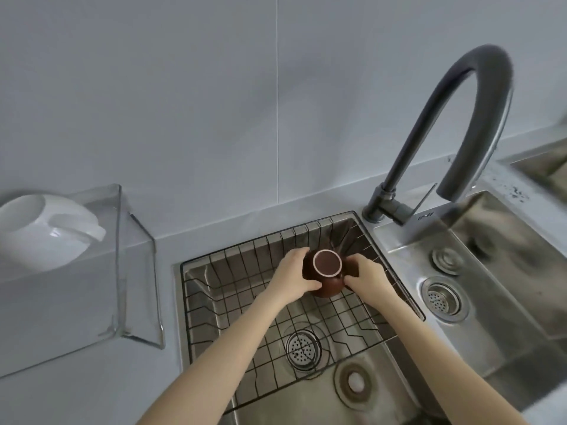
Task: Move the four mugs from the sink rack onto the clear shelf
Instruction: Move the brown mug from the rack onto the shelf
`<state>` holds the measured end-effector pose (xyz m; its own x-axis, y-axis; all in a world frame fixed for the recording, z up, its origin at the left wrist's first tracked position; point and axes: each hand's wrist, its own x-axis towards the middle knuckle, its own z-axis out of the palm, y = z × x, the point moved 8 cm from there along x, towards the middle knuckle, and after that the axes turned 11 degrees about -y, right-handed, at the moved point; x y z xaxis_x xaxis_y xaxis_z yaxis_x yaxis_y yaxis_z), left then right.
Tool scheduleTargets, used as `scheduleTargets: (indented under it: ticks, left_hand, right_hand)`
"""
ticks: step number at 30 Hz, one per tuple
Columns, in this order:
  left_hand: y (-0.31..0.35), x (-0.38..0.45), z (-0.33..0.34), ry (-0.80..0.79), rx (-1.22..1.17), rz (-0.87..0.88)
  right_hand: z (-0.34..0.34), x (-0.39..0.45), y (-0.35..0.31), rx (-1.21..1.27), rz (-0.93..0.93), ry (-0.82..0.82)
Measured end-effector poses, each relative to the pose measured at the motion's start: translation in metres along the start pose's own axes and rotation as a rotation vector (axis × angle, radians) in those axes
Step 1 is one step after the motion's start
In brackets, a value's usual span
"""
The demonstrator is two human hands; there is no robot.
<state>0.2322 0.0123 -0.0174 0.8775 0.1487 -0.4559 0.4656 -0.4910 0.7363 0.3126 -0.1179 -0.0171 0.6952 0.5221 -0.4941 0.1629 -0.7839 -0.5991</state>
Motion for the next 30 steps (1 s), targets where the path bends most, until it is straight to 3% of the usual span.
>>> scheduleTargets:
  ticks: [7, 14, 22, 30]
  left_hand:
    - [-0.009, 0.017, 0.012, -0.003, -0.057, 0.016]
    - [-0.001, -0.006, -0.005, 0.065, -0.052, 0.056]
    - [0.034, -0.120, -0.098, 0.448, -0.002, 0.204]
    - [0.016, -0.262, -0.185, 0.774, -0.098, 0.151]
  right_hand:
    - [0.005, 0.006, 0.029, 0.052, 0.075, 0.067]
    - [-0.003, -0.008, 0.005, 0.099, -0.043, 0.081]
    - [-0.034, -0.068, -0.131, 0.061, -0.407, 0.064]
    - [-0.005, -0.126, -0.271, 0.045, -0.678, -0.082]
